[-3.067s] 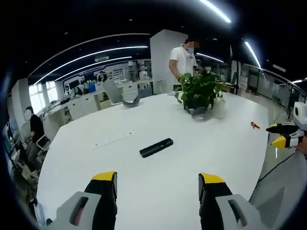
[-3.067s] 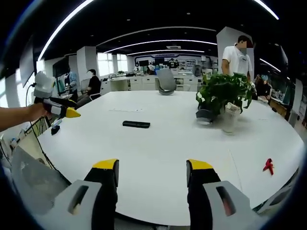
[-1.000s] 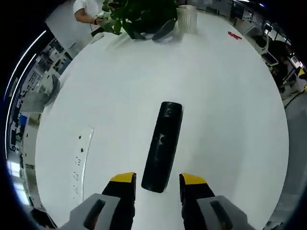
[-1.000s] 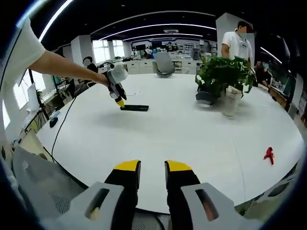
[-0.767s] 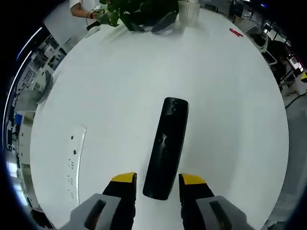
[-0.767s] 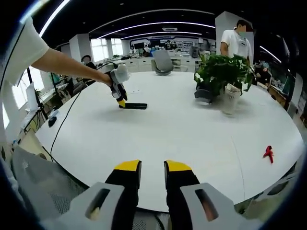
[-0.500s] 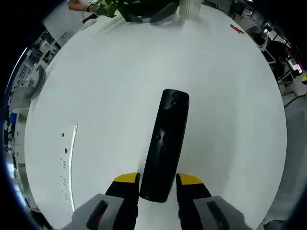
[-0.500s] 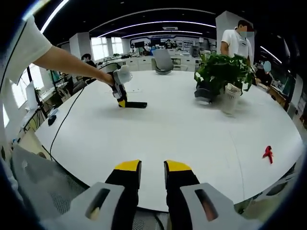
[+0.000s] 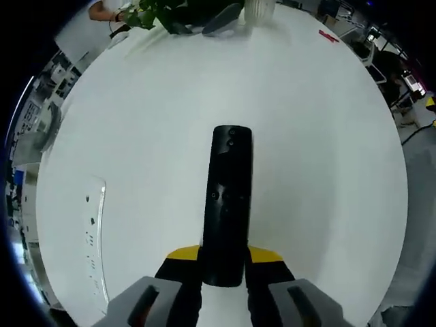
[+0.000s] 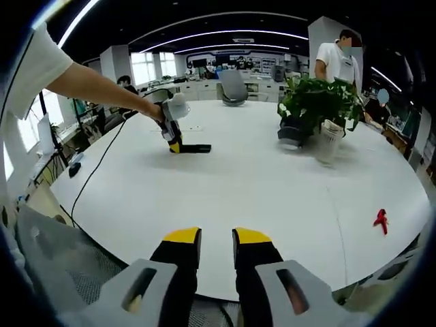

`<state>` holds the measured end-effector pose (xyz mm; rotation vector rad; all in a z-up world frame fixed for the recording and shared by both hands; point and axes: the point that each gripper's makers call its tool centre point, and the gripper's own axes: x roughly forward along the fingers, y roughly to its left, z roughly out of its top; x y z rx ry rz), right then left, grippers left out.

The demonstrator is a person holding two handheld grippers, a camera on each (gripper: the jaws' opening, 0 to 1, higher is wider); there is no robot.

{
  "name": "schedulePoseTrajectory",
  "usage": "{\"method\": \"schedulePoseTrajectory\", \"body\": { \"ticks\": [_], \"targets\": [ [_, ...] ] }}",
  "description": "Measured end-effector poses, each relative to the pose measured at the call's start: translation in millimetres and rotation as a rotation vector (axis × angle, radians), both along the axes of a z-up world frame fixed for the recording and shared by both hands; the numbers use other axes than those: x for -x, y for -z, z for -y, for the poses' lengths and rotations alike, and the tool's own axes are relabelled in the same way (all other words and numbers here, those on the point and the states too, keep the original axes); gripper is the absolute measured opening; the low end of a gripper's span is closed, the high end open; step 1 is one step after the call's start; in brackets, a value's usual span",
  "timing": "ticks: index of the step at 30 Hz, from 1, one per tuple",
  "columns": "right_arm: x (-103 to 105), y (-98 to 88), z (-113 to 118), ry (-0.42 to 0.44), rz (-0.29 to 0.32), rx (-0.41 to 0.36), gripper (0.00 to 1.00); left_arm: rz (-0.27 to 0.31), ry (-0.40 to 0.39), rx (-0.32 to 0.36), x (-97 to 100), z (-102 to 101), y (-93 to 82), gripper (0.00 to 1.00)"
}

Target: Press the specified remote control buttons in sequence, fully releasing each button before pressing the next.

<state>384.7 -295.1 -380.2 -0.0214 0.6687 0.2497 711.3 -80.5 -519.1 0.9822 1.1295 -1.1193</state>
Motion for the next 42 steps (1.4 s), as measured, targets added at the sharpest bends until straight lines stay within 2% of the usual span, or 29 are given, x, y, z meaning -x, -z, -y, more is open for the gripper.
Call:
{"method": "schedulePoseTrajectory", "body": {
  "ticks": [17, 22, 34, 42],
  "targets": [
    [-0.3, -3.8, -1.9, -0.001, 0.009, -0.006, 0.17, 0.010, 0.035, -0.016, 16.3, 0.7, 0.9, 0.23],
    [-0.7, -5.5, -3.9, -0.010, 0.015, -0.013, 0.17, 0.014, 0.008, 0.002, 31.4, 2.2, 0.3, 0.22],
    [-1.8, -10.0, -5.1, -0.017, 0.037, -0.036, 0.16, 0.001, 0.025, -0.010, 69.2, 6.8, 0.5, 0.23],
    [-1.3, -11.4, -6.7, -0.024, 0.045, -0.040, 0.16, -0.001, 0.016, -0.017, 86.4, 6.9, 2.8, 0.23]
  ]
}}
